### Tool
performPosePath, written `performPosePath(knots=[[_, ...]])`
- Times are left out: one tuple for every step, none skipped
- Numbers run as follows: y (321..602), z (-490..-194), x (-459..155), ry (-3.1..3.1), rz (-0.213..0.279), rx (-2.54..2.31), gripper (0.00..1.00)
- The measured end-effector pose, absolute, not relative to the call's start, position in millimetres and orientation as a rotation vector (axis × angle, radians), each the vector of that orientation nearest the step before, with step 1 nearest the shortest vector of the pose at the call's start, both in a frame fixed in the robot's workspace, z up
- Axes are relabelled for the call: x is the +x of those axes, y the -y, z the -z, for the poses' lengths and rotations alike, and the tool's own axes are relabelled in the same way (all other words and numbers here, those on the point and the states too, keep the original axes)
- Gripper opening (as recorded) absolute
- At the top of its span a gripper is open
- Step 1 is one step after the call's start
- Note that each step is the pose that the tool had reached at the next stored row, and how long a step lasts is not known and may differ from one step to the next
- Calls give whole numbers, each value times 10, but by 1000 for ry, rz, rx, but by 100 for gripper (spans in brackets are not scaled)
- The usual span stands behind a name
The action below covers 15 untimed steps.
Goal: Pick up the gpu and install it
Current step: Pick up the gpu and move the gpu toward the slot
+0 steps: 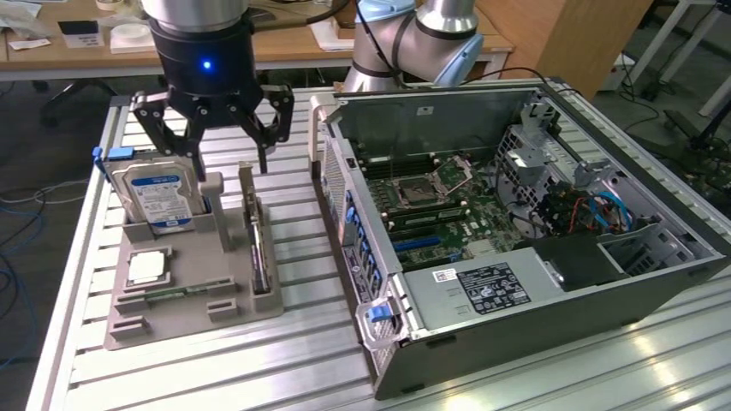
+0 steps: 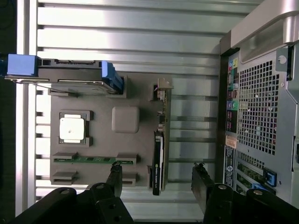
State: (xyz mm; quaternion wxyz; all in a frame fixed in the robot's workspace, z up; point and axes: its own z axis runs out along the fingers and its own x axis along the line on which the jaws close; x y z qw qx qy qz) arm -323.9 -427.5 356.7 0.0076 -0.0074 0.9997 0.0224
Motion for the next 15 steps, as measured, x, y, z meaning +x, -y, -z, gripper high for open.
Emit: performPosePath(knots=[[4275,-3563,-3239,-3125,-70,-23,71],[4275,-3559,-3239,-3125,-70,-23,71],[4275,-3556,-3239,-3125,-70,-23,71],[4275,-3553,-3239,-3125,-70,-23,71],[4275,-3549,-3239,-3125,-70,-23,71],[4275,-3545,-3239,-3125,-70,-23,71],[4275,-3542,-3239,-3125,-70,-23,71],[4275,-3538,-3239,-3125,-70,-24,71],[4275,-3535,-3239,-3125,-70,-24,71],[4275,-3531,-3239,-3125,-70,-24,71],[4275,-3527,-3239,-3125,-70,-24,71],[4275,-3524,-3239,-3125,-70,-24,71],[4275,-3520,-3239,-3125,-70,-24,71],[4275,-3517,-3239,-3125,-70,-24,71],[4275,-3513,-3239,-3125,-70,-24,71]])
